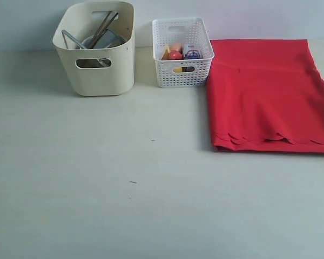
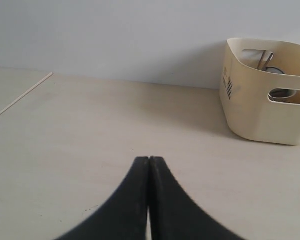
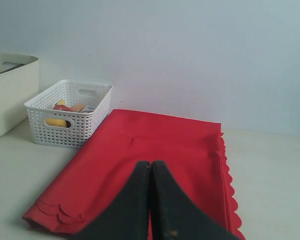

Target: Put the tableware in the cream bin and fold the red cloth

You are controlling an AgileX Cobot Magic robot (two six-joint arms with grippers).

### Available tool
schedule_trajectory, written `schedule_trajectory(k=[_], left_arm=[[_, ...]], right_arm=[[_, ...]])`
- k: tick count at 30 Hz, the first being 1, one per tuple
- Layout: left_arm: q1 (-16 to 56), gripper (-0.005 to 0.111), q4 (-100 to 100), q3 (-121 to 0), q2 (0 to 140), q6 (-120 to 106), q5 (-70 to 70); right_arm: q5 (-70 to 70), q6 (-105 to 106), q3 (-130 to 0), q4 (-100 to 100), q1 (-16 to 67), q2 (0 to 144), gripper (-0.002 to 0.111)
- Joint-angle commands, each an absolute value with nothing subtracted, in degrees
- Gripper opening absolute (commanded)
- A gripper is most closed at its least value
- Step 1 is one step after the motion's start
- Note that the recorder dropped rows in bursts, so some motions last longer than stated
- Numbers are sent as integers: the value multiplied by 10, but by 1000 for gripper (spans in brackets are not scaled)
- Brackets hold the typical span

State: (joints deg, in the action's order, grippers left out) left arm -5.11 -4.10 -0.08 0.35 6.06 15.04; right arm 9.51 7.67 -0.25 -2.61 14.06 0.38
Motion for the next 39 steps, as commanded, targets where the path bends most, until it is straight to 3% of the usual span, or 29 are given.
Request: schedule_trajectory(k=[1,39], left_arm=[[-52,2,-39,0,0,60,149],[-52,2,-39,0,0,60,149]], right_arm=[[103,73,0,-27,140,0,0],[107,14,0,-31,140,0,0]])
